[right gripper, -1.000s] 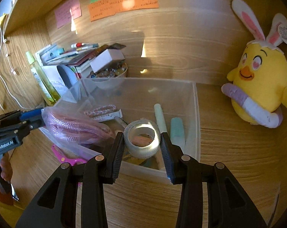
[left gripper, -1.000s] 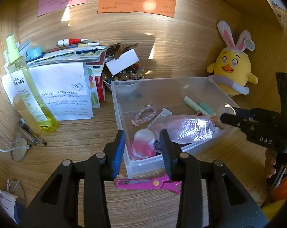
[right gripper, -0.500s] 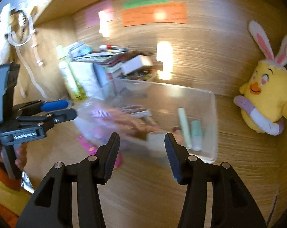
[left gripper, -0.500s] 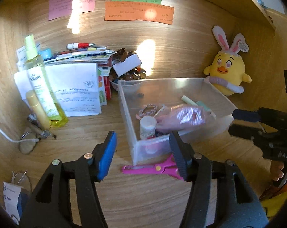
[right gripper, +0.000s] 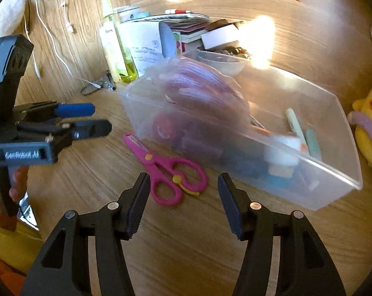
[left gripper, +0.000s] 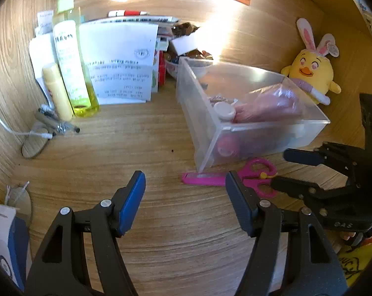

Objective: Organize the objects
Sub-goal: 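Grasp the pink scissors by the handles with the right tool, then lift the pink scissors over the box and release them with the right tool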

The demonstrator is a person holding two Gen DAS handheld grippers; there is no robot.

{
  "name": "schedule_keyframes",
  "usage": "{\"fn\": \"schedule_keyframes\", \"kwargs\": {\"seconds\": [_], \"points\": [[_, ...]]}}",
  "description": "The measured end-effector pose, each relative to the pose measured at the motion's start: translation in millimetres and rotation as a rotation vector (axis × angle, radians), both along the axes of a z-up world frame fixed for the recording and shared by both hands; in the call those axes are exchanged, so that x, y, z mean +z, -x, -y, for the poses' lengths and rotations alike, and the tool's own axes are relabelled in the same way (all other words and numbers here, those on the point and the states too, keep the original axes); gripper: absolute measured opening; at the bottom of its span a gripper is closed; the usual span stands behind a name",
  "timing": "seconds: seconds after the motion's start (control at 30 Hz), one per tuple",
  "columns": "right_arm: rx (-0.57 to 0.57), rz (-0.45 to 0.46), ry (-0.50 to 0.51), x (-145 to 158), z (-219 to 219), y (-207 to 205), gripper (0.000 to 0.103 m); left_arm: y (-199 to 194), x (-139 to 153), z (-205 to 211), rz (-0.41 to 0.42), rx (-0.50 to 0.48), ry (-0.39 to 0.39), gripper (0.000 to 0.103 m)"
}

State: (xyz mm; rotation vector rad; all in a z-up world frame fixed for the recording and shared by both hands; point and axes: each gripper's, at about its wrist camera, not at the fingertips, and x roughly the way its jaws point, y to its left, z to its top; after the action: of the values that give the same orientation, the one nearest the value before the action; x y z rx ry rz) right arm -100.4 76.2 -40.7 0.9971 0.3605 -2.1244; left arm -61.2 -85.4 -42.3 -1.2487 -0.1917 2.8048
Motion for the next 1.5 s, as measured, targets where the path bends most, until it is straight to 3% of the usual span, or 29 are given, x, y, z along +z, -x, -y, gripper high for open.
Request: {"fn": "schedule_keyframes", "kwargs": {"seconds": [0.1,0.17,0.4,0.63,1.0,1.23,1.5], "points": [[0.033,0.006,-0.025,-5.7,12.2,2.4,0.03,0.0,-5.4,1.4,0.013,0.001,-0.018,0.067],[0.045,0.018,-0.051,-13.3,19.1,3.6,0.026,-0.1,-9.2,1.5,0.022,0.0,-0.03,0.067],[0.064,0.029,-0.088,-17.9,18.3,2.8,0.024,-2.3,-14.8,0.8,0.033,-0.013,-0.041,0.067],[0.123,-0.041,-0.162,-23.5,19.8,-17.4,0.024,-7.5,-17.0,-5.8,0.039,-0.024,-0.059,0.067],[0.08,0.035,-0.055,-16.4,-4.8,-34.3,0.019,-25.4,-10.9,-16.9,0.023,-0.029,-0.049,0.067],[0.024,-0.024,0.038,17.8,-34.3,-45.5,0.019,-35.6,-5.6,-30.1,0.01,-0.042,-0.057,0.067],[-0.033,-0.123,0.143,60.6,-59.9,-49.9,0.019,-39.2,21.4,-43.9,-0.072,-0.06,-0.037,0.067]]}}
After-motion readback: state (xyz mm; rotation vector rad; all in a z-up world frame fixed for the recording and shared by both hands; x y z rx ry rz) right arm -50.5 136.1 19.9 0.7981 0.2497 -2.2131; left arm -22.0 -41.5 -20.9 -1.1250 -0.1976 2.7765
